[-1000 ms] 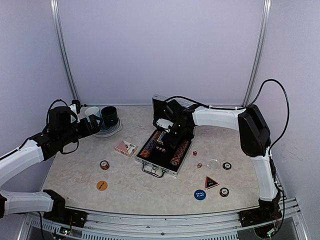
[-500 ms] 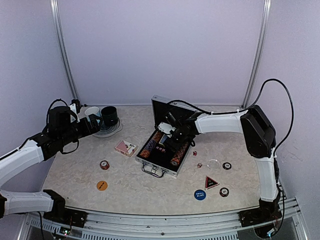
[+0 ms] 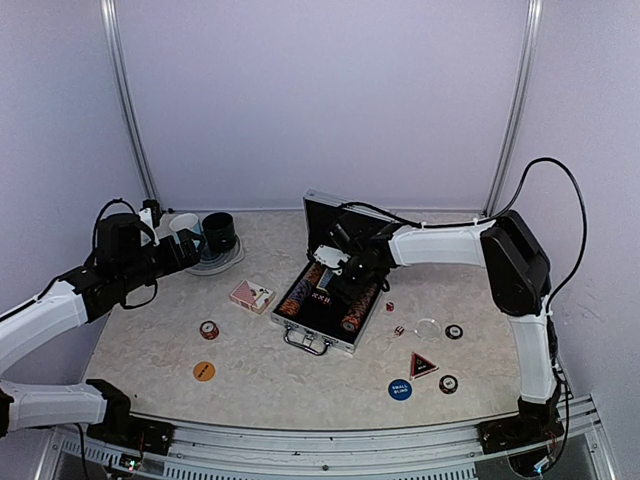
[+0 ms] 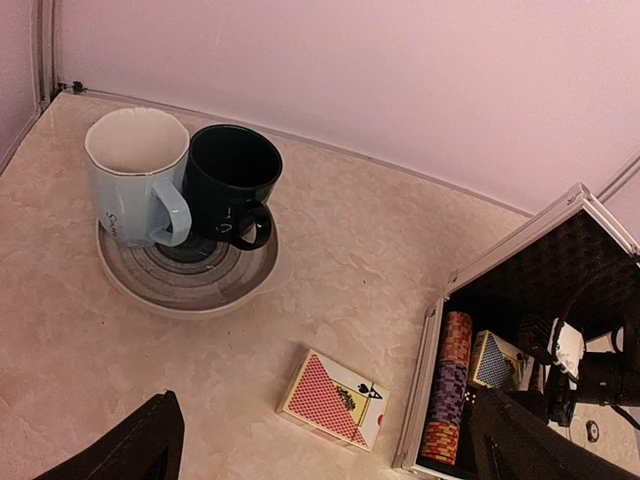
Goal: Pack up texas hold em set
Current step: Place the poker case in the slot, then press the poker case into the slot.
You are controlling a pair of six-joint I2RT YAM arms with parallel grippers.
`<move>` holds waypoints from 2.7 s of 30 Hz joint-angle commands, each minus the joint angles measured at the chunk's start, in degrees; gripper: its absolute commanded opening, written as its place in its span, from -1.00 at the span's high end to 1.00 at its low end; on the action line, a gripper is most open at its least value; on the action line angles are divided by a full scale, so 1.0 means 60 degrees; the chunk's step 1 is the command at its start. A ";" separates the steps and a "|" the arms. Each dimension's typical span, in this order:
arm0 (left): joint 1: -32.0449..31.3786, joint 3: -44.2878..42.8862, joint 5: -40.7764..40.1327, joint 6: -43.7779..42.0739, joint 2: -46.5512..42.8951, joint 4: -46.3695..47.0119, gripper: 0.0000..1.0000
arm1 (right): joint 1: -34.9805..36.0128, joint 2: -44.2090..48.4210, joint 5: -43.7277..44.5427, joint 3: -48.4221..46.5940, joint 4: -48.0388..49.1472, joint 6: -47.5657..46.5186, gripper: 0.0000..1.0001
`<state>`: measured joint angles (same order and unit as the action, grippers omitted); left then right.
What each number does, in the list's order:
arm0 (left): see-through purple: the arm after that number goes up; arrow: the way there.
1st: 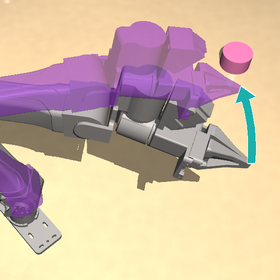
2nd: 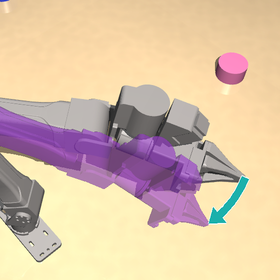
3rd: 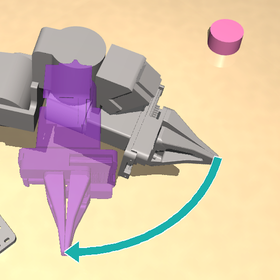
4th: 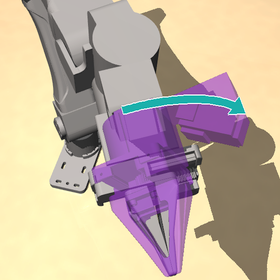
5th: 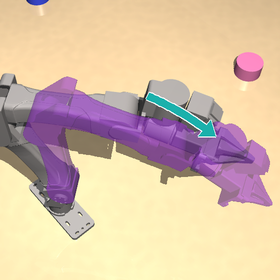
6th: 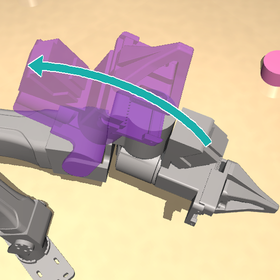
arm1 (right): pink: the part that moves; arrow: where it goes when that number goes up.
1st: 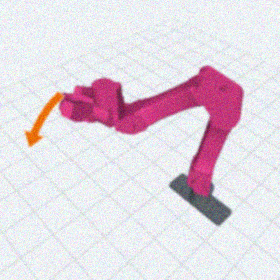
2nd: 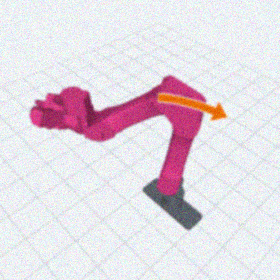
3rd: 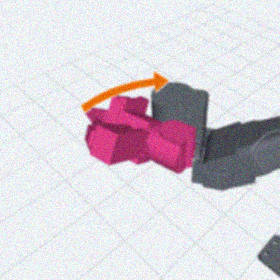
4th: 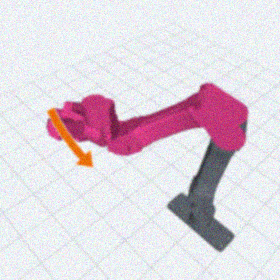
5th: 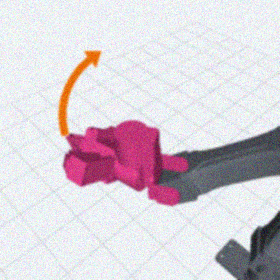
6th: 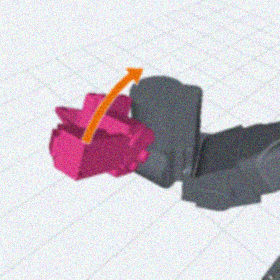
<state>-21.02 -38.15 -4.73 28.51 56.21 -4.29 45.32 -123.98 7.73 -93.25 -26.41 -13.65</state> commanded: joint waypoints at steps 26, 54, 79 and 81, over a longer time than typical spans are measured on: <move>0.0033 0.0192 -0.0046 -0.0028 -0.0253 0.0215 -0.98 | -0.0163 -0.0450 -0.1008 -0.0967 -0.0992 0.0089 -0.70; -0.0058 0.0213 -0.0024 0.0096 0.0408 0.0641 -0.98 | 0.0249 0.1010 -0.0083 -0.0427 -0.0742 -0.0030 -0.63; -0.0331 0.0199 -0.0250 0.0067 0.0432 0.0643 -0.98 | 0.0167 -0.0586 0.2378 -0.0728 -0.0258 -0.0229 -0.08; -0.0329 0.0192 -0.0248 0.0068 0.0446 0.0643 -0.98 | 0.0153 -0.0584 0.2463 -0.0752 -0.0240 -0.0212 -0.07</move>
<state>-22.59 -37.54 -5.41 28.56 58.92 -1.74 46.35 -126.02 20.03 -96.90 -28.42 -14.74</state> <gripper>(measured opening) 0.989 0.540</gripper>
